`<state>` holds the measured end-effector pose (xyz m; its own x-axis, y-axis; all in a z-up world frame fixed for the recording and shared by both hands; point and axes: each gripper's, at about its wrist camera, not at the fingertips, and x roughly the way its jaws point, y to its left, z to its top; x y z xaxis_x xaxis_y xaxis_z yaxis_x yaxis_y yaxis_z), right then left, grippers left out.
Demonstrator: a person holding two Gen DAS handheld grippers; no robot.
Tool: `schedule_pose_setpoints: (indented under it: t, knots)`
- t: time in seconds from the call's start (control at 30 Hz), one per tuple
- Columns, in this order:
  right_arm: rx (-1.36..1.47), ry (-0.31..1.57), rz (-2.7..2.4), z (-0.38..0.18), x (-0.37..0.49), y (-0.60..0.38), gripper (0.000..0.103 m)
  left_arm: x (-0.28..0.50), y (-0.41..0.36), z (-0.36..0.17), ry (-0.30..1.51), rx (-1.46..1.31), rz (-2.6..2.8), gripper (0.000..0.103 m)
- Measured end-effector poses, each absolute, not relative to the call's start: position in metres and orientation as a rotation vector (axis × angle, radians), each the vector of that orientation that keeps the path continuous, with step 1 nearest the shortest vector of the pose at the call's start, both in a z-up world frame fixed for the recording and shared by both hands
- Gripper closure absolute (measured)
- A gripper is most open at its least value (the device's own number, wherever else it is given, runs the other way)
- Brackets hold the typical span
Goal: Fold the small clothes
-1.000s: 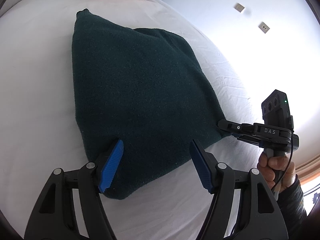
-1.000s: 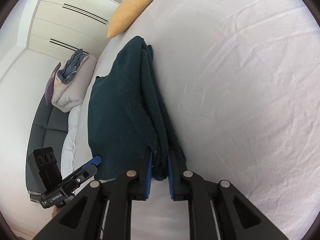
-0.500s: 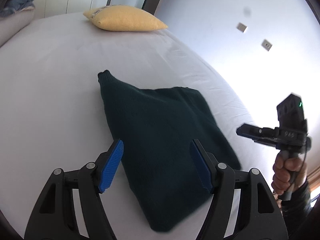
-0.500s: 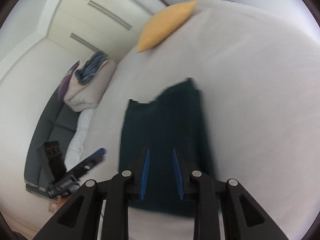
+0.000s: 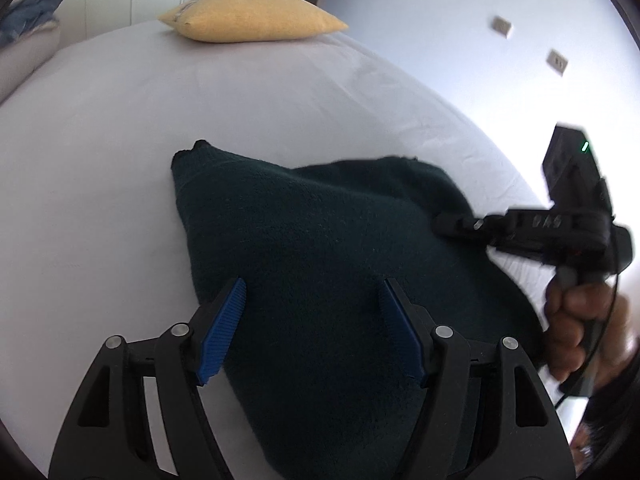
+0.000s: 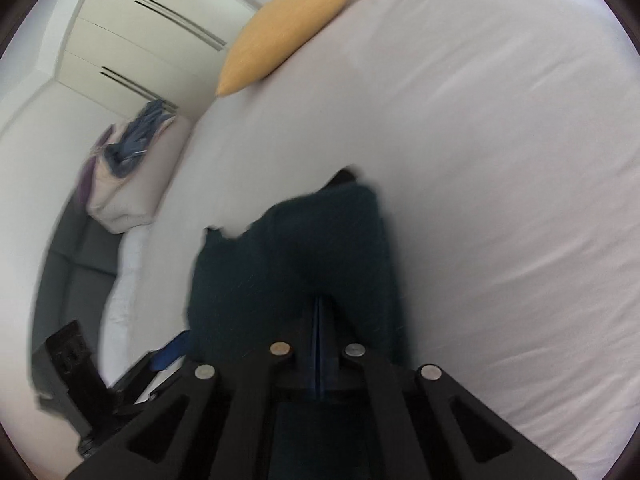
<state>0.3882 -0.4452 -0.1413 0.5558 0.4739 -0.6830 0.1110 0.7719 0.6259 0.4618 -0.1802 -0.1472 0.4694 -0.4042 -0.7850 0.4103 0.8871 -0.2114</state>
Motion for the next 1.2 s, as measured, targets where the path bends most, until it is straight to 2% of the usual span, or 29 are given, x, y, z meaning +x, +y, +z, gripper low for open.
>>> schedule_pose_setpoints:
  t: [0.1, 0.23, 0.33, 0.67, 0.73, 0.8, 0.93, 1.07, 1.2]
  knots:
    - [0.689, 0.939, 0.186, -0.124, 0.371, -0.461, 0.103, 0.459, -0.182, -0.146, 0.951, 0.014, -0.501, 0.036]
    - [0.680, 0.938, 0.316, -0.102, 0.347, -0.461, 0.076, 0.455, -0.174, -0.149, 0.956, -0.036, -0.513, 0.036]
    - [0.634, 0.993, 0.336, -0.100, 0.338, -0.457, 0.070, 0.449, -0.173, -0.143, 0.958, -0.049, -0.510, 0.036]
    - [0.607, 1.124, 0.358, -0.133, 0.343, -0.444, 0.070, 0.435, -0.176, -0.141, 0.953, -0.049, -0.509, 0.036]
    - [0.573, 1.119, 0.347, -0.133, 0.343, -0.441, 0.086, 0.433, -0.175, -0.142, 0.954, -0.052, -0.507, 0.036]
    - [0.614, 1.100, 0.348, -0.133, 0.344, -0.448, 0.091, 0.431, -0.174, -0.142, 0.954, -0.063, -0.505, 0.036]
    - [0.615, 1.099, 0.305, -0.139, 0.346, -0.457, 0.093, 0.422, -0.175, -0.140, 0.953, -0.093, -0.507, 0.036]
    - [0.807, 1.059, 0.299, -0.178, 0.339, -0.492, 0.097, 0.408, -0.188, -0.141, 0.943, -0.080, -0.537, 0.036]
    - [0.744, 1.038, 0.306, -0.169, 0.330, -0.482, 0.094, 0.392, -0.199, -0.145, 0.920, -0.005, -0.525, 0.036]
